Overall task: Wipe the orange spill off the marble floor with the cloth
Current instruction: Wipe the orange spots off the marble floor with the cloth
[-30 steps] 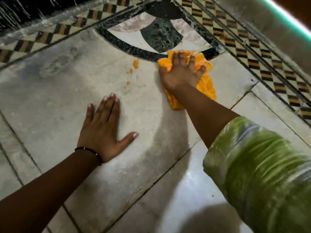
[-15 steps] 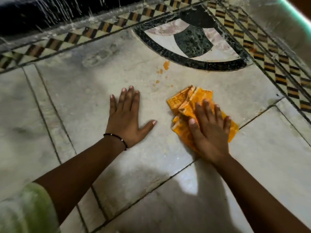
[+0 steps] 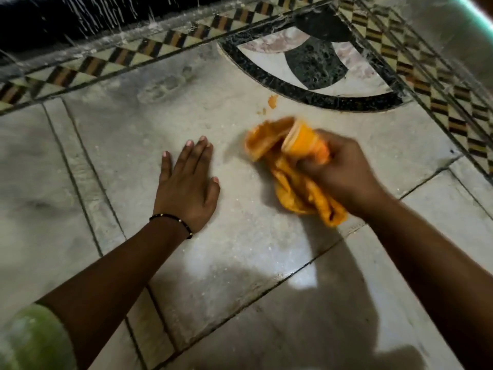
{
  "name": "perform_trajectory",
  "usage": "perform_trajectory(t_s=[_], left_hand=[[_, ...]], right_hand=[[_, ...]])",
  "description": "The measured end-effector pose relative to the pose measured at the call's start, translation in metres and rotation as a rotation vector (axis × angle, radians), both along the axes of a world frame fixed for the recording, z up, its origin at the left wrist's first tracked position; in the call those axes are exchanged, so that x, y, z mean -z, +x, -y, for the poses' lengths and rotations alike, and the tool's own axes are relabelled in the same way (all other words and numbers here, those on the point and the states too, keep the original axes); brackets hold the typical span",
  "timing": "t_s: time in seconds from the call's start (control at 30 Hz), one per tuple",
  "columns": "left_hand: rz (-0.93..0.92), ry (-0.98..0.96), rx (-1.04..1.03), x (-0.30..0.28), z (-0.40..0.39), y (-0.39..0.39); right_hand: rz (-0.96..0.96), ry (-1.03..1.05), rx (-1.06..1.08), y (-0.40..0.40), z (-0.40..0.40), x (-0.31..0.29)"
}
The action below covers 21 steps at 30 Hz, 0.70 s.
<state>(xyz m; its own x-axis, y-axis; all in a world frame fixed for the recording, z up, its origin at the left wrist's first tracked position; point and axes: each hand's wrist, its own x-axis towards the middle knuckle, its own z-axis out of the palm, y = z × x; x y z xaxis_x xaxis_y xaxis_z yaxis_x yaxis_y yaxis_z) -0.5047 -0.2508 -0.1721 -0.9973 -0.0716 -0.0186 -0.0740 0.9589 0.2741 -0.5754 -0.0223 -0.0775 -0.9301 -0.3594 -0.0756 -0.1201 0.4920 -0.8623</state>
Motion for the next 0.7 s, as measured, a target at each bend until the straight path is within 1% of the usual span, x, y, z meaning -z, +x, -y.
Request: perform_trajectory(t_s=[0.03, 0.07, 0.1, 0.13, 0.17, 0.2, 0.23, 0.27, 0.3, 0.33, 0.4, 0.43, 0.47, 0.53, 0.6, 0.7], left_hand=[[-0.012, 0.009, 0.003, 0.0, 0.0, 0.0], [-0.024, 0.019, 0.004, 0.001, 0.0, 0.001], [-0.036, 0.029, 0.002, 0.001, 0.0, 0.002], [-0.043, 0.035, -0.001, 0.001, 0.001, 0.003], [-0.051, 0.04, -0.006, 0.001, 0.001, 0.004], [-0.053, 0.044, -0.007, 0.001, 0.001, 0.005], [-0.054, 0.048, -0.006, 0.0, 0.0, 0.005], [-0.054, 0.052, -0.007, 0.0, 0.0, 0.005], [-0.055, 0.052, -0.008, 0.0, 0.0, 0.004], [-0.05, 0.044, -0.01, 0.0, 0.0, 0.004], [-0.034, 0.005, -0.012, 0.0, -0.001, 0.003], [-0.027, -0.009, -0.014, 0.001, 0.0, 0.003], [-0.019, -0.019, -0.014, 0.002, -0.001, 0.003], [-0.006, -0.036, -0.007, 0.003, -0.002, 0.002], [0.001, -0.052, -0.004, 0.003, -0.002, 0.001], [0.016, -0.06, -0.004, 0.001, -0.002, 0.002]], right_hand=[[0.157, -0.142, 0.006, -0.012, 0.0, -0.008], [0.312, -0.236, 0.004, -0.023, -0.002, -0.013], [0.432, -0.257, 0.012, -0.033, -0.006, -0.015], [0.48, -0.189, 0.049, -0.043, -0.011, -0.012], [0.446, -0.092, 0.14, -0.053, -0.016, -0.007], [0.337, 0.027, 0.275, -0.062, -0.022, 0.001], [0.179, 0.149, 0.416, -0.067, -0.025, 0.008], [0.01, 0.22, 0.487, -0.065, -0.023, 0.013], [-0.119, 0.263, 0.444, -0.057, -0.016, 0.016], [-0.187, 0.356, 0.308, -0.045, -0.004, 0.023], [-0.238, 0.662, -0.008, -0.016, 0.025, 0.04], [-0.261, 0.791, -0.106, -0.003, 0.036, 0.051], [-0.283, 0.867, -0.152, 0.005, 0.042, 0.062], [-0.323, 0.902, -0.165, -0.001, 0.04, 0.069], [-0.343, 0.884, -0.16, -0.032, 0.038, 0.072], [-0.216, 0.845, -0.038, -0.094, 0.06, 0.071]])
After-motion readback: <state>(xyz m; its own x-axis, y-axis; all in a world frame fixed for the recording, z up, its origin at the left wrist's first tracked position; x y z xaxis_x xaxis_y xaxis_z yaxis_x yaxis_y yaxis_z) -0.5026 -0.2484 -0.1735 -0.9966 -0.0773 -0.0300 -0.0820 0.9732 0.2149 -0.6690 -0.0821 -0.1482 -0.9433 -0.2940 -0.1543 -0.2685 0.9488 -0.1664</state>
